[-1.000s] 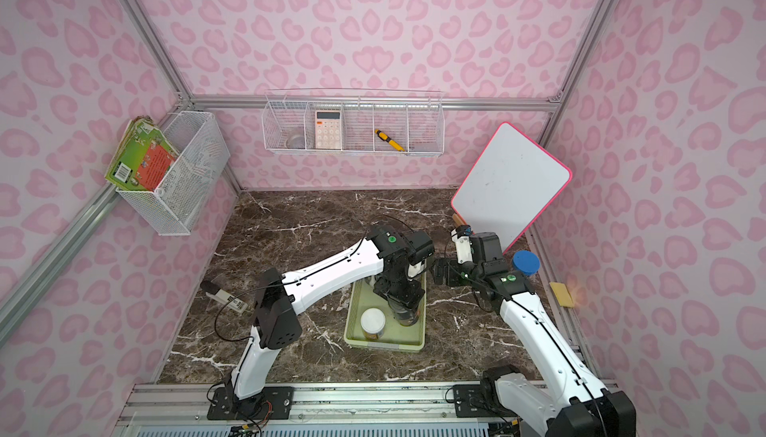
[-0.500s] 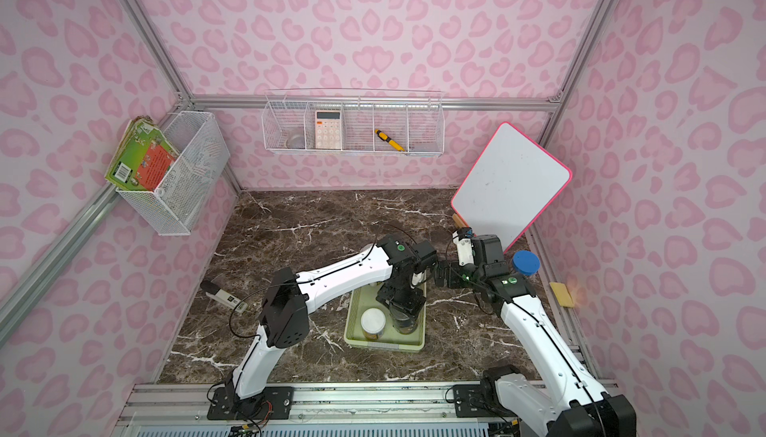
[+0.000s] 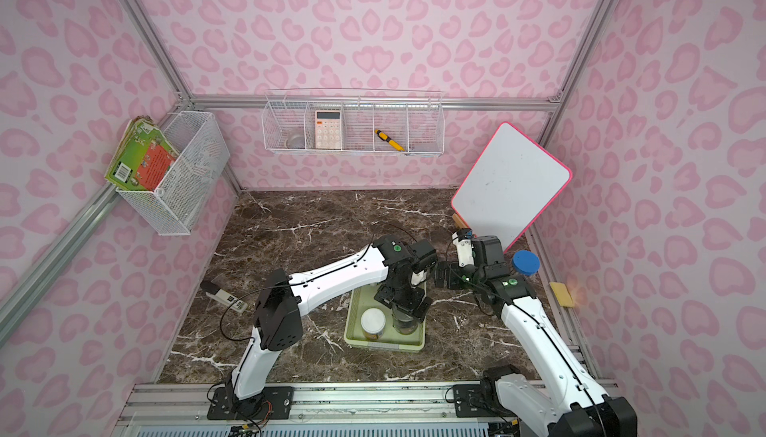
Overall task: Put the canned food in the basket
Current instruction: Place the canned food in the basket, then reset both arms
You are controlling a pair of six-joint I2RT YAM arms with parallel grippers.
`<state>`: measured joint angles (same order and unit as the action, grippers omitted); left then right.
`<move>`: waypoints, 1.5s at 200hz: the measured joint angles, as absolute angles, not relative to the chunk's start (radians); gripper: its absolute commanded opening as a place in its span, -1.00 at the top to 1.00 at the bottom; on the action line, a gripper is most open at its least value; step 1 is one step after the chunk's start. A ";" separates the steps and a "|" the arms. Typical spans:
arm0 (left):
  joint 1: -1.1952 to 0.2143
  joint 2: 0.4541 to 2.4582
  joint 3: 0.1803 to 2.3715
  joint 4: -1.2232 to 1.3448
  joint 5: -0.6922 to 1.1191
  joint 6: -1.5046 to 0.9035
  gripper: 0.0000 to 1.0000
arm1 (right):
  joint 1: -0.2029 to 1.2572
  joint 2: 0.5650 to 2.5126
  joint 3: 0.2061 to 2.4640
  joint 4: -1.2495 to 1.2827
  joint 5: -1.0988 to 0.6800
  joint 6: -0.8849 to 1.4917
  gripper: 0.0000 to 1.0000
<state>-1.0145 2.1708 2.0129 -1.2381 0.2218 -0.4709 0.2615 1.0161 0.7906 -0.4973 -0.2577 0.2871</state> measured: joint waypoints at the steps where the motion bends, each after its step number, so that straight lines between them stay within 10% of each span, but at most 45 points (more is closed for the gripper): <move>1: -1.015 2.170 2.013 -1.238 0.221 -0.471 -0.99 | 0.262 1.016 0.791 -0.497 -0.258 0.287 -0.96; 136: -0.948 1.682 1.824 -1.268 -0.057 -0.571 -0.98 | 0.258 0.994 0.800 -0.491 -0.254 0.310 -0.98; 188: -0.656 1.233 1.389 -1.033 -0.196 -0.546 -0.98 | 0.179 1.010 0.756 -0.384 -0.140 0.398 -0.95; 300: -0.216 0.915 0.772 -0.249 -0.427 -0.326 -0.99 | 0.142 0.961 0.484 0.168 0.014 0.368 -0.99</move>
